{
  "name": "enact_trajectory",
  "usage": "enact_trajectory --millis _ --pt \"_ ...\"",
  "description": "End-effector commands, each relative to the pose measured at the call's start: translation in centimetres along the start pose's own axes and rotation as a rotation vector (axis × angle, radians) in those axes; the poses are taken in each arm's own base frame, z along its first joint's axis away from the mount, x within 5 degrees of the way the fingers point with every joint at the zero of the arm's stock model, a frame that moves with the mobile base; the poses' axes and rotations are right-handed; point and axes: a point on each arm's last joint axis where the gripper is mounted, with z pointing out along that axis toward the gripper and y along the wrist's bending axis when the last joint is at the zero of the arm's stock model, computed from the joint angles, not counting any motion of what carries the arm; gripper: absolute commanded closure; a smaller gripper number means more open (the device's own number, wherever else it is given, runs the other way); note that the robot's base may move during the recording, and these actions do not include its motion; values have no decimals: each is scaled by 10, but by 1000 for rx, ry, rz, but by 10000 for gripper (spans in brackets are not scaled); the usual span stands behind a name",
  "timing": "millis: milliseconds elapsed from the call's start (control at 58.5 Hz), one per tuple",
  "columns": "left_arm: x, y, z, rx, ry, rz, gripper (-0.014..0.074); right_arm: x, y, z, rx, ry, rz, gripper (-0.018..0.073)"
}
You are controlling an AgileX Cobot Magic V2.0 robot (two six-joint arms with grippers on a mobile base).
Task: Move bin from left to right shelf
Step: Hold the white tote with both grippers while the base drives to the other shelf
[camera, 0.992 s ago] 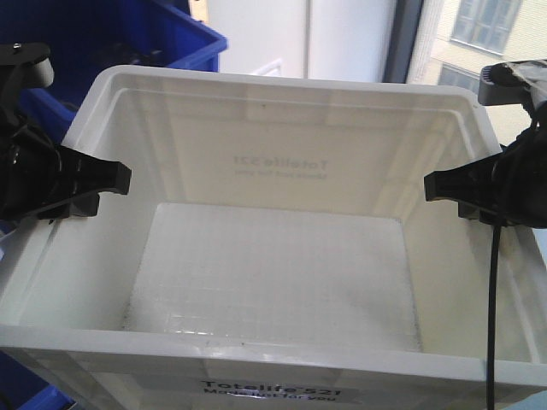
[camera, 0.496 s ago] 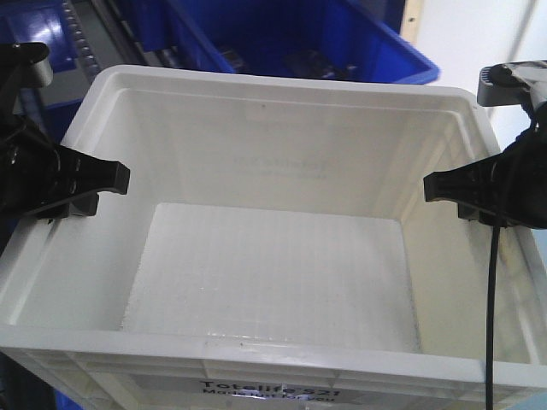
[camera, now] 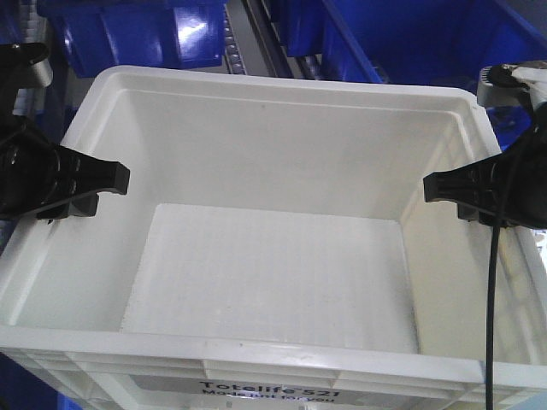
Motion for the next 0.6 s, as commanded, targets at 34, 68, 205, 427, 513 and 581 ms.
enact_trajectory --millis 34,68,205,427,513,581 --pt "-8 -5 -22 84 -137 9 603 -13 -1 -19 -25 -152 -27 557" --pt "-8 -5 -22 84 -137 9 603 -13 -1 -19 -25 -152 -27 557" --pt "-8 -5 -22 84 -137 9 603 -13 -1 -19 -25 -153 -27 557" --pt "-8 -5 -22 84 -137 9 603 -13 -1 -19 -25 -152 -27 557" --pt "-8 -5 -22 84 -137 9 603 -13 -1 -19 -25 -152 -27 557" --pt "-8 -5 -22 84 -137 9 603 -13 -1 -19 -25 -152 -27 557"
